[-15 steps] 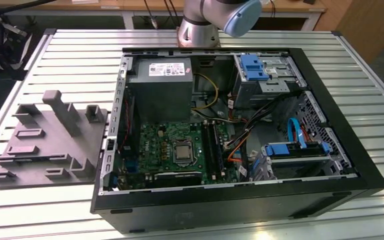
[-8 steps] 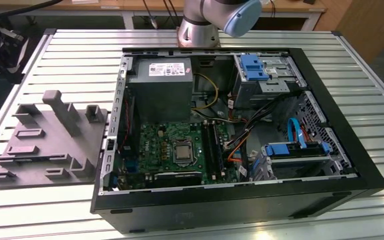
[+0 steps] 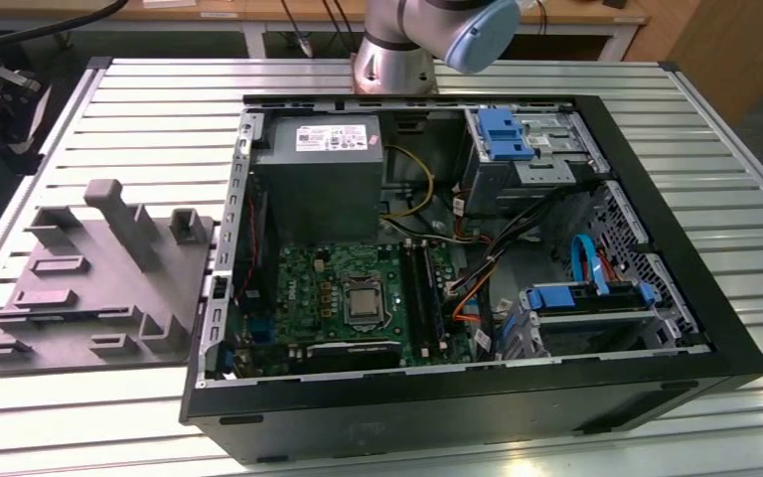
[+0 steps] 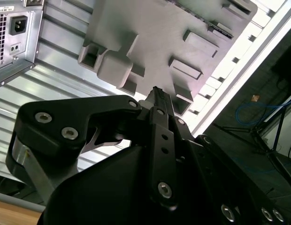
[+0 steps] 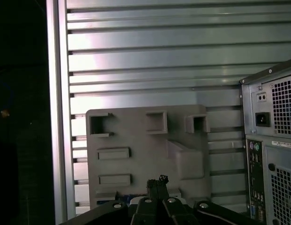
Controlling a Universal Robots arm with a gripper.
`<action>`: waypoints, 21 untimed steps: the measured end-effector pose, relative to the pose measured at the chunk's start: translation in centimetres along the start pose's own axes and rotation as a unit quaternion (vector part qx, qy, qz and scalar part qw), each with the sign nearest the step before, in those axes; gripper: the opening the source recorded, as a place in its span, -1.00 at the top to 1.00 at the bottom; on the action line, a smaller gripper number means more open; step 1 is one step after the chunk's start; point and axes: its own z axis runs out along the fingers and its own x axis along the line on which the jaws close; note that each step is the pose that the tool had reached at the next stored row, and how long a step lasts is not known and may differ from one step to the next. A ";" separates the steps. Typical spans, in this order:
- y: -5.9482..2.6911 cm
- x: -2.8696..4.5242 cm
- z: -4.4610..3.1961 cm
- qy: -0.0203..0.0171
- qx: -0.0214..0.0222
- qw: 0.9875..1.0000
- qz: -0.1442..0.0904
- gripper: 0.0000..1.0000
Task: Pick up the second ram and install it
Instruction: 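Reach for the second ram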
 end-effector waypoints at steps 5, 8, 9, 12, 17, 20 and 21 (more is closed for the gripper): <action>-0.34 0.30 0.34 0.000 0.000 1.000 0.000 0.80; -0.60 0.43 0.52 0.000 0.000 1.000 0.000 0.80; -0.70 0.47 0.59 0.000 0.000 1.000 0.000 0.80; -0.94 0.55 0.73 0.000 0.000 1.000 0.000 0.80; -1.46 0.62 1.00 0.000 0.000 1.000 0.000 0.80; -1.83 0.64 1.15 0.000 0.000 1.000 0.000 0.80; -1.97 0.64 1.21 0.000 0.000 1.000 0.000 0.80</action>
